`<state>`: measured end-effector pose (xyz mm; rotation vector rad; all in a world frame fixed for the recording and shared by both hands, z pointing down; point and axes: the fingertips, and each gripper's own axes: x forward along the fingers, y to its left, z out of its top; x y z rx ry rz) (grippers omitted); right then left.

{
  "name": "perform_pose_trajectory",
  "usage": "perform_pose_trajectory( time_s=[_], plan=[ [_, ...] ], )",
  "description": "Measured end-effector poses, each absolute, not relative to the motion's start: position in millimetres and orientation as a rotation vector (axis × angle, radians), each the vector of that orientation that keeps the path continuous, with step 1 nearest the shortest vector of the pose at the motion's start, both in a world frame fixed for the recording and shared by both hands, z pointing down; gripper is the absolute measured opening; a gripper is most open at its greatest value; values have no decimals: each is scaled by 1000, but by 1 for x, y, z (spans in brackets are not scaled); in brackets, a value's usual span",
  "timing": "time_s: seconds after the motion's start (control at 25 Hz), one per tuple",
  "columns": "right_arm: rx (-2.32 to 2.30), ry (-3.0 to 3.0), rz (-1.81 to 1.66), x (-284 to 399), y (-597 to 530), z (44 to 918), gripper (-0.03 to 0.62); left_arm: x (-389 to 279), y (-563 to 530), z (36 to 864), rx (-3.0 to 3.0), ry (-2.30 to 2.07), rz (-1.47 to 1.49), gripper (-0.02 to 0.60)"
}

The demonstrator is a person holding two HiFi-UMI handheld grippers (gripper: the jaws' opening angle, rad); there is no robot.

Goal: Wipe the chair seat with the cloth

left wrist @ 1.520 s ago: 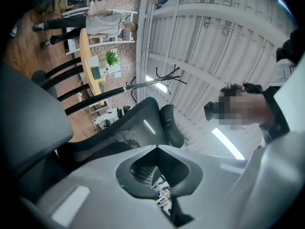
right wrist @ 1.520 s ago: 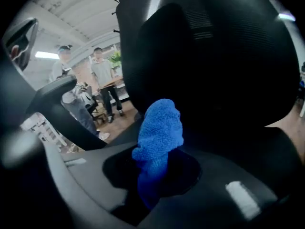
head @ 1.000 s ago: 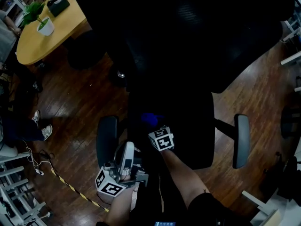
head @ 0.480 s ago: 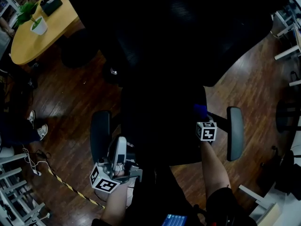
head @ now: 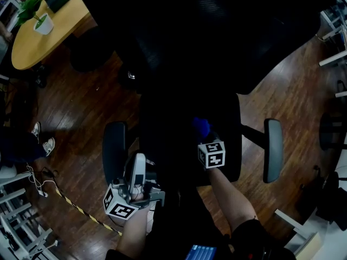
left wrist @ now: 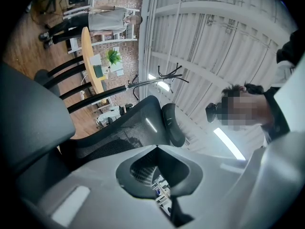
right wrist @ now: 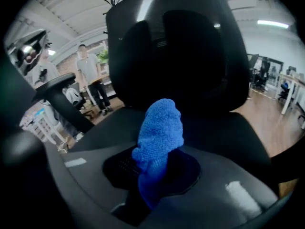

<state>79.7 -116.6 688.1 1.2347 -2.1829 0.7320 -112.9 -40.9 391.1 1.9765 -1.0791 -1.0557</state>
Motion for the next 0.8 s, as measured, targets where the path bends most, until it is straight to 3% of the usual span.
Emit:
perform_pose_trajectory(
  time_s=[0.2,0.36,0.56,0.8],
  plan=[
    [849,-2386,845,-84,-64,691,80,-115,-36,393,1976,-1090,-1046,3],
    [607,-2427,794,-138,-20,703,80,-120,-34,396,1967,-1101,-1046,3],
    [690,-2401,746,-105,-30,711,78,-124,-32,397,1969,-1092,-1051,3],
    [1000,-2192,799,41,-48,732,79,-118,-29,390,1980,-1073,-1062,3]
  ],
)
